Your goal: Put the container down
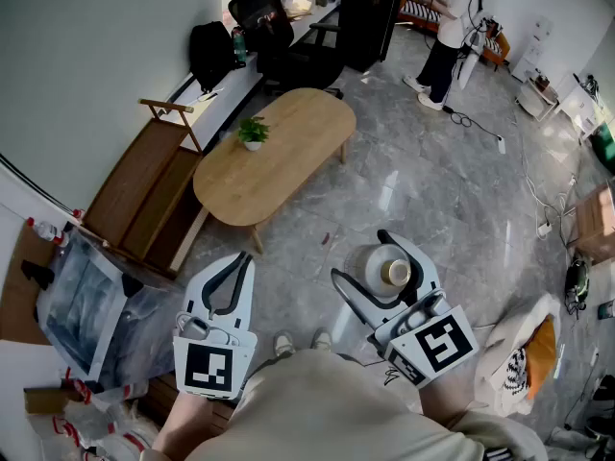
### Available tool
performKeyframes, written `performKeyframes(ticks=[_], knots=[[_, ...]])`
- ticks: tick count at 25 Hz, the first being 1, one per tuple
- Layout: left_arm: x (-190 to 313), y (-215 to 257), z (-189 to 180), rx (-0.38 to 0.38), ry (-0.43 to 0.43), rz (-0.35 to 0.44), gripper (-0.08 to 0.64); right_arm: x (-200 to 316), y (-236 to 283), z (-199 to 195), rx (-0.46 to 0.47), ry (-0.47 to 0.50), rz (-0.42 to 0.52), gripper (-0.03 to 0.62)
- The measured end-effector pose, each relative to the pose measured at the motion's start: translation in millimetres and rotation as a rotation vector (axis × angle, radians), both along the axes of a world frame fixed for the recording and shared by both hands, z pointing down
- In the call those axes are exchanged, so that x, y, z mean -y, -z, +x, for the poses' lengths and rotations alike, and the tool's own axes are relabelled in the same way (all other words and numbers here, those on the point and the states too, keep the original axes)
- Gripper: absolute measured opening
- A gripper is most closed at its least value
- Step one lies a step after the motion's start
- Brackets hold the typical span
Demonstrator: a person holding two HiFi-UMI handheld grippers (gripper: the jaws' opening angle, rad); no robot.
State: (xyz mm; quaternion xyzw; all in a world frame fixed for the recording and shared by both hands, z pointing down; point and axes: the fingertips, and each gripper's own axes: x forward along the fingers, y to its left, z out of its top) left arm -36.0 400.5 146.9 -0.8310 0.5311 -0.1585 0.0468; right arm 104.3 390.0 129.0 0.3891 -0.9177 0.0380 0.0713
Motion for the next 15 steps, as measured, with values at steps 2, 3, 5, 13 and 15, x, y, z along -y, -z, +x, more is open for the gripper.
performKeyframes(ticks=[2,3,5,13,15], knots=[[-1.5,-1.4,1.2,0.001,0.003,-0.003,0.018,-0.5,-1.2,2.3,0.004,-0.004,-0.007,0.334],[-2.0,-1.8,2.2,0.002,0.003,-0.003,0.018,-0.6,-1.9,3.9,0.003,-0.007,-0.010,0.334],[-2.7,-2.4,5.5,0.004,0.003,-0.003,0.018,-0.6,-3.5,8.5,0.002,-0.012,-0.014,0.334],[-2.3,-9.8,20.2,0.007,0.011,-0.029,0.018,1.5,-11.2,28.7,-0.004,-0.023,-0.025,0.334],[-1.4,-11.3,26.8,0.004,0.014,-0.033,0.018,2.2,-12.1,35.0,-0.012,-0.021,-0.020,0.334]])
